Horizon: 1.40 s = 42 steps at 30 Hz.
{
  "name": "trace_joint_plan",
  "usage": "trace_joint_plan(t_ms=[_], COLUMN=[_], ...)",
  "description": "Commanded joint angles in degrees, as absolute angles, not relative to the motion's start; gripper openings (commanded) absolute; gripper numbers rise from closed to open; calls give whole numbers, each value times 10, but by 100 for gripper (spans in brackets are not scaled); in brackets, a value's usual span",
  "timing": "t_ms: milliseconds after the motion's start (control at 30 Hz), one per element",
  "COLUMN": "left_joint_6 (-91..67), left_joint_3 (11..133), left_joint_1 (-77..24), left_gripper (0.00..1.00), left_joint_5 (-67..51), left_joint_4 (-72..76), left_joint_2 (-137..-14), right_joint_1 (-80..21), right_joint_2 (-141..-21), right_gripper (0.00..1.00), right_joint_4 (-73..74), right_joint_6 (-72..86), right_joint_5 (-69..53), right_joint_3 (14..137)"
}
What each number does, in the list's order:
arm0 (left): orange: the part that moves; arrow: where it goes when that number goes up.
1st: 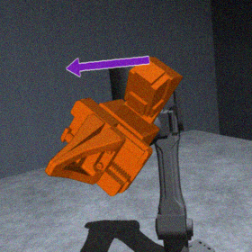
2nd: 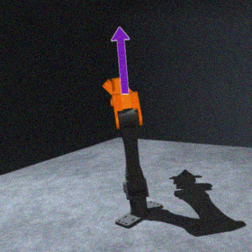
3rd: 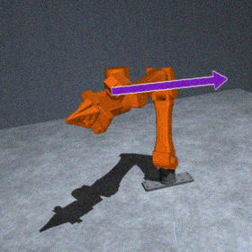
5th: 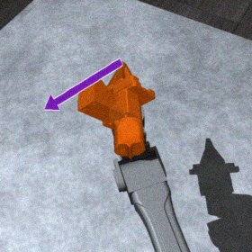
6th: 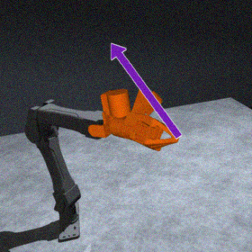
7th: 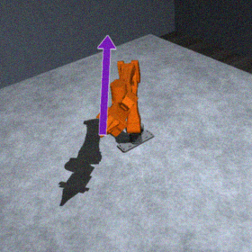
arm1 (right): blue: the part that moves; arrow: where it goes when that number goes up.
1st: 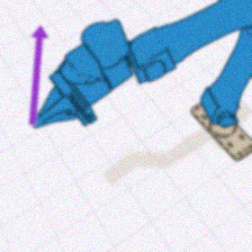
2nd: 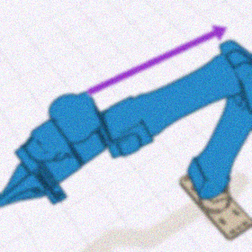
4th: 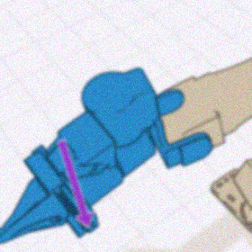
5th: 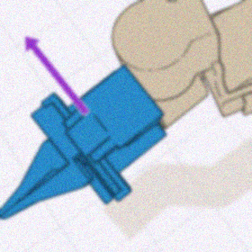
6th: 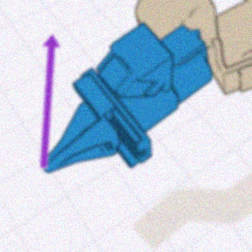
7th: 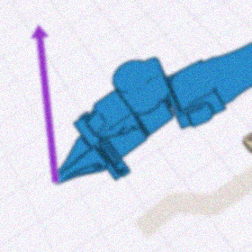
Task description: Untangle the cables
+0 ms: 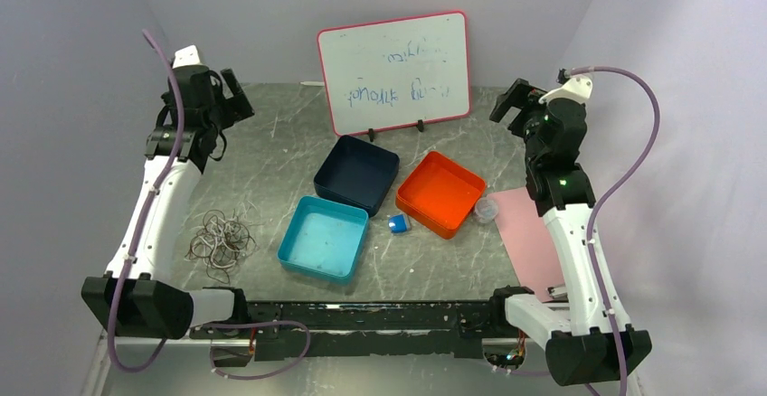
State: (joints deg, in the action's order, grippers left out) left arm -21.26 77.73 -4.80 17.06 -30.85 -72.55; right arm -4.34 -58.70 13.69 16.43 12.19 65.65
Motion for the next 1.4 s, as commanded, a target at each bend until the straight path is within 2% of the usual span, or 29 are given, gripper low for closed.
trace_joint_plan(t_ms=[0, 167, 367, 467, 633, 867, 1067, 1367], left_joint_6=[-232, -277, -319, -333, -375, -459, -510, -599], left_joint_3=[766, 746, 729, 718, 662, 545, 484, 440], left_joint_1=[-8, 22, 35, 49, 56, 58, 57, 58], left_gripper=[98, 98, 98, 99, 99, 99, 99, 99], left_joint_5=[124, 122, 211, 255, 201, 154, 190, 199], left_joint_4=[-325, -380, -488, -526, -568, -547, -543, -497], left_joint_2=[-702, -694, -701, -682, -659, -620, -621, -679], right_joint_1=[-36, -36, -44, -66, -140, -161, -162, -162], right_joint_2=[-596, -637, -685, -710, -732, -728, -725, -735], right_gripper=[100, 100, 100, 100, 100, 100, 100, 100], right_joint_4=[162, 207, 205, 218, 228, 196, 186, 186], right_joint_6=[142, 120, 138, 139, 131, 164, 170, 163], right_joint_5=[78, 31, -26, -19, 34, 4, -21, -32], right_joint_3=[675, 722, 727, 736, 736, 685, 661, 671])
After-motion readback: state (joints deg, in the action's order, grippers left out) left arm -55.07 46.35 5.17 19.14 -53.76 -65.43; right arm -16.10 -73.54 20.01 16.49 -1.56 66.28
